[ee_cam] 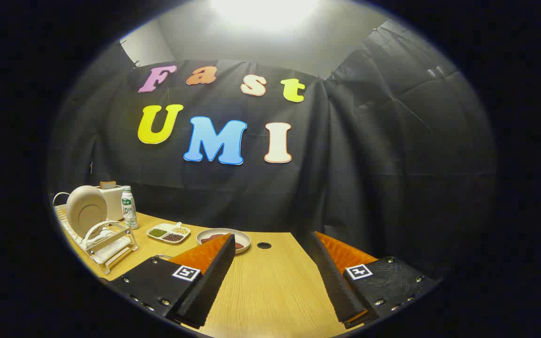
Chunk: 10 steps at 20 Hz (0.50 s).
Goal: Take the plate from the dish rack, then take the spoon from the basket and place it into the plate.
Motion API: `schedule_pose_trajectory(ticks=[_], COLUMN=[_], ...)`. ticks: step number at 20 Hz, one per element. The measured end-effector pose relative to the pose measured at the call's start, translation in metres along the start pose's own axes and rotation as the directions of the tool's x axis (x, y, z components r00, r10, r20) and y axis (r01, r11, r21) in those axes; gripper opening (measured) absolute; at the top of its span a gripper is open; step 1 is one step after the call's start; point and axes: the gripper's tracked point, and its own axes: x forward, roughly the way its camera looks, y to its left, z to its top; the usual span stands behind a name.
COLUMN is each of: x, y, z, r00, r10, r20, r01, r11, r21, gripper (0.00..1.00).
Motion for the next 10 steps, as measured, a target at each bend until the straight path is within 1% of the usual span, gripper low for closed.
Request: schedule_pose_trajectory(ticks=[5, 10], x=[-0.053, -0.086], y=[0.036, 0.106], z=[0.036, 0.075], r00=[1.0, 0.997], r10=[0.002, 0.067], r20=[-0.03, -0.042], r01=[-0.002, -0.067], r11=[1.0, 0.998], r21=[0.004, 0.01], gripper=[0.97, 0.97])
